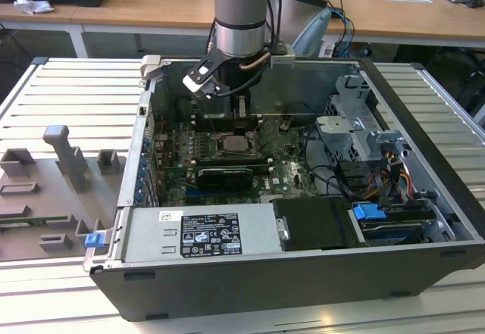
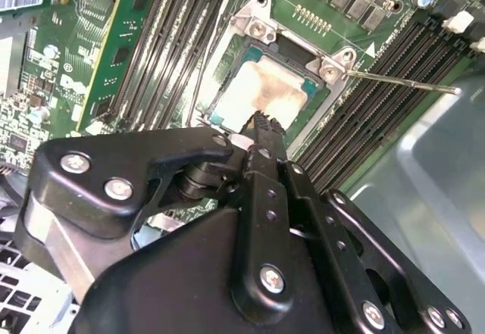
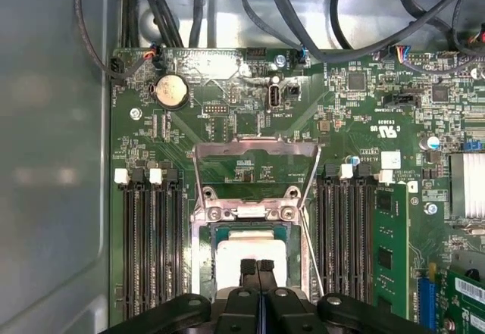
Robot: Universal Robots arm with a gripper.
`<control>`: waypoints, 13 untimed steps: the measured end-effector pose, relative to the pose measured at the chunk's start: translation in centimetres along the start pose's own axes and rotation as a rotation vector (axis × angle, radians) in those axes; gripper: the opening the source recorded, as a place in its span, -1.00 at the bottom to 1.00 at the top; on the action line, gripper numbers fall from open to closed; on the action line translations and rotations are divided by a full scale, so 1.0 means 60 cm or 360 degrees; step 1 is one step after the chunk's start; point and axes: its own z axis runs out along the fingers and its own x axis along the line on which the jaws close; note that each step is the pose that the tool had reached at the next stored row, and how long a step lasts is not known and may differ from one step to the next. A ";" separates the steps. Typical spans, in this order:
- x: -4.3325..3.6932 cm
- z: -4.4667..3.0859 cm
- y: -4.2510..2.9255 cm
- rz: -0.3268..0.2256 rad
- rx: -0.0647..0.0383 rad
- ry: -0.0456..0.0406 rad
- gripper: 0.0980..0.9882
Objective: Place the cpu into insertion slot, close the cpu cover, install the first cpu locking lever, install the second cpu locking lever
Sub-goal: 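Close the cpu cover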
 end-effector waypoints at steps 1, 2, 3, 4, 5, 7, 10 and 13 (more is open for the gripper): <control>0.000 0.000 0.000 0.0000 0.0000 0.0000 -0.98; 0.000 0.000 0.002 0.0000 0.0000 0.0000 -0.98; 0.000 0.000 0.003 0.0000 0.0000 -0.0001 -0.98; 0.000 -0.002 0.003 0.0000 0.0000 -0.0001 -0.98; 0.000 -0.003 0.003 0.0000 0.0000 -0.0001 -0.98; -0.001 -0.015 0.004 0.0000 0.0000 -0.0001 -0.98; -0.001 -0.018 0.005 0.0000 0.0000 -0.0001 -0.98; -0.001 -0.017 0.012 0.0000 0.0000 -0.0001 -0.98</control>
